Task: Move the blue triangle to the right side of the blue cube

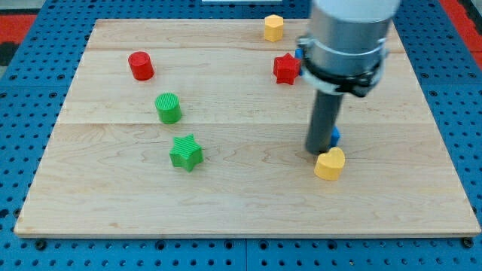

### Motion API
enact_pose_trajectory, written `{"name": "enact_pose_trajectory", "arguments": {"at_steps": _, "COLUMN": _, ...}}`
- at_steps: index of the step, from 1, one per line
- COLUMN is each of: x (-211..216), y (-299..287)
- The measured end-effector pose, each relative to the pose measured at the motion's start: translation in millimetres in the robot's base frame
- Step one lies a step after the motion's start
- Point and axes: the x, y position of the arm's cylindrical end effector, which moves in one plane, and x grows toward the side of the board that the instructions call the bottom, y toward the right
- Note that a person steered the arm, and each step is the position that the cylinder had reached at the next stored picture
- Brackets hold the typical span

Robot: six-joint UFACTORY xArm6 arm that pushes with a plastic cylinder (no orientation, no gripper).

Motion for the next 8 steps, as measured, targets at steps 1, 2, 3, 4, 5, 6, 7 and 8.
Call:
{"name": "enact_pose_trajectory", "arguments": {"at_steps": 1, "x": -25, "y": 42}}
{"name": "enact_pose_trajectory", "arguments": {"at_steps": 2, "x": -55, "y": 45}}
{"name": "enact_pose_trajectory", "arguments": {"at_steps": 3, "x": -90, "y": 45}}
{"name": "enact_pose_trajectory", "arguments": {"at_steps": 4, "x": -73, "y": 45}}
{"name": "enact_pose_trajectory", "arguments": {"at_steps": 5, "x": -74, "y": 70}}
{"name": "enact_pose_trajectory", "arguments": {"at_steps": 6, "x": -122, "y": 66}}
{"name": "enact_pose_trajectory", "arguments": {"at_steps": 7, "x": -166, "y": 39}}
{"name": "enact_pose_trajectory", "arguments": {"at_steps": 8, "x": -123, "y": 72}}
